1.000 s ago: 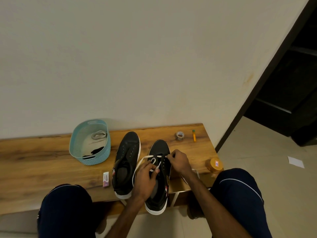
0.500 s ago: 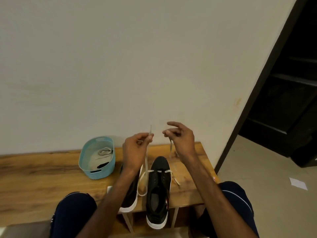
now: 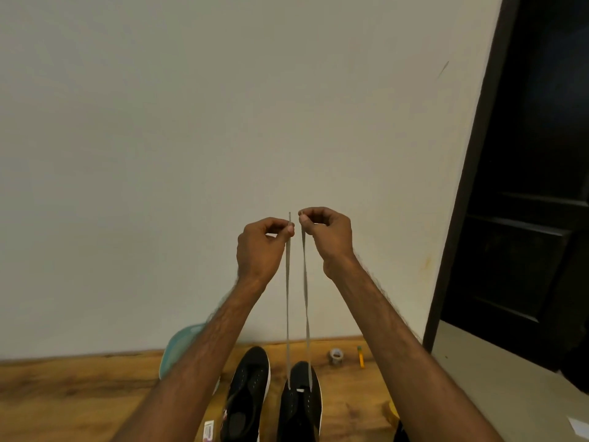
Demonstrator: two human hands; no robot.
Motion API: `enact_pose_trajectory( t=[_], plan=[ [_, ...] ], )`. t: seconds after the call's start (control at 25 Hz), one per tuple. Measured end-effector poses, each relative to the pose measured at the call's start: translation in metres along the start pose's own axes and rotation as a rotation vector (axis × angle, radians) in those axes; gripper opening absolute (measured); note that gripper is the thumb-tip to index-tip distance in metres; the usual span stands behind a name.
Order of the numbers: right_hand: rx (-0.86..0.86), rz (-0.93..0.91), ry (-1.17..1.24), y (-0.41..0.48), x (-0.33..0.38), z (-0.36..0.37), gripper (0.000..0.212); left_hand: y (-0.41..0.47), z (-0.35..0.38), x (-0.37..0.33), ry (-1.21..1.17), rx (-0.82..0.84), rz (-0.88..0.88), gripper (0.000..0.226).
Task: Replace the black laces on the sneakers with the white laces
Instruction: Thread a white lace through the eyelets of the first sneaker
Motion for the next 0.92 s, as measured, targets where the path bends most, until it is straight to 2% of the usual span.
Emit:
enact_pose_trajectory(
  t=[0.48,0.68,0.92],
  plan=[
    [0.0,-0.028,-0.026,0.001,-0.006,-0.007,0.013,-0.003,0.002,0.009,0.04,-0.003,-0.048,0.015],
    [0.077,0.005,-0.073,-0.017,-0.045,-0.043,0.007,-0.03,-0.01,0.079,0.329,0.057,-0.129,0.018],
    [0.154,0.19,-0.233,-0.105,-0.165,-0.097,0.009,-0.089,-0.003,0.197,0.655,0.135,-0.262,0.019]
  ],
)
Point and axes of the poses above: each hand's wrist, its own y-axis towards the middle knuckle, its own z-axis out of the palm, x = y × z, the point moved 2 cm from there along y, towards the middle knuckle, and after that the axes turned 13 degrees about -z, right-handed, at the moved point
